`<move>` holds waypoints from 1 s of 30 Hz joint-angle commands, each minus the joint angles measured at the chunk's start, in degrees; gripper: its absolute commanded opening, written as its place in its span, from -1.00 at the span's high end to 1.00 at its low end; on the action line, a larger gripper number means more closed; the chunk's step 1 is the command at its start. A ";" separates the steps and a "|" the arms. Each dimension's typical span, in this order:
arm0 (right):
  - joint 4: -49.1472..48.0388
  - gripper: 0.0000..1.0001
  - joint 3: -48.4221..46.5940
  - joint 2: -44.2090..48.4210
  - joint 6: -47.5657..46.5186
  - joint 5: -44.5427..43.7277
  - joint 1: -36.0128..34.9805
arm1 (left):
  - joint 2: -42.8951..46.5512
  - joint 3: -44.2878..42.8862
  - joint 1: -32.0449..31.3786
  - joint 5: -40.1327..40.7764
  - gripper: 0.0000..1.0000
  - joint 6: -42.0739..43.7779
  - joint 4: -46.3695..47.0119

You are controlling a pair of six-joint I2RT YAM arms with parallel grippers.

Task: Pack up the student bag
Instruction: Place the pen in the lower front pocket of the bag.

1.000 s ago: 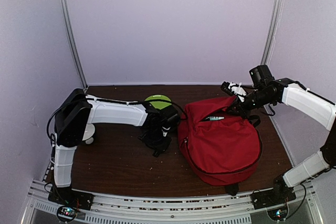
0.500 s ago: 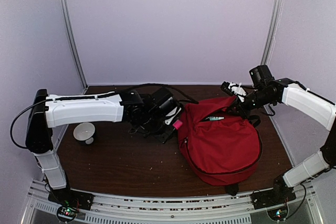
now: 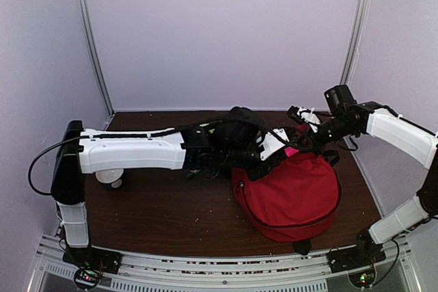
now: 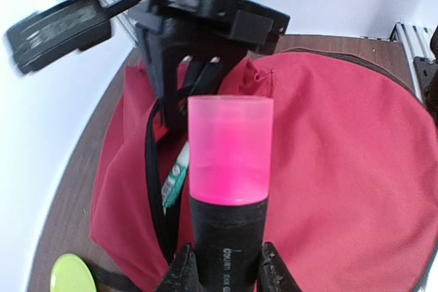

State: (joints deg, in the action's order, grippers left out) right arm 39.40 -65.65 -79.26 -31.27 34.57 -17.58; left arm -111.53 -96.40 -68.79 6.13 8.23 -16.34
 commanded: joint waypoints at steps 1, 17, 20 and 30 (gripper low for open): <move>-0.27 1.00 -2.30 -0.82 0.94 2.09 0.03 | -3.32 -2.36 0.33 -1.33 1.00 11.41 7.44; -0.07 1.00 -4.49 -1.77 1.66 2.61 0.01 | -13.58 -8.52 0.33 2.67 1.00 26.15 13.59; -0.11 1.00 -4.40 -1.78 1.65 2.68 0.03 | -16.00 -10.85 0.33 6.28 1.00 29.17 13.64; -0.11 1.00 -4.14 -1.11 1.47 2.72 0.00 | -23.72 -17.73 1.04 19.69 1.00 32.19 14.95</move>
State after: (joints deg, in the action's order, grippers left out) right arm 40.40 -68.31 -81.06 -30.15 34.96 -17.58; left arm -133.03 -110.41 -68.49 19.27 38.33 -4.51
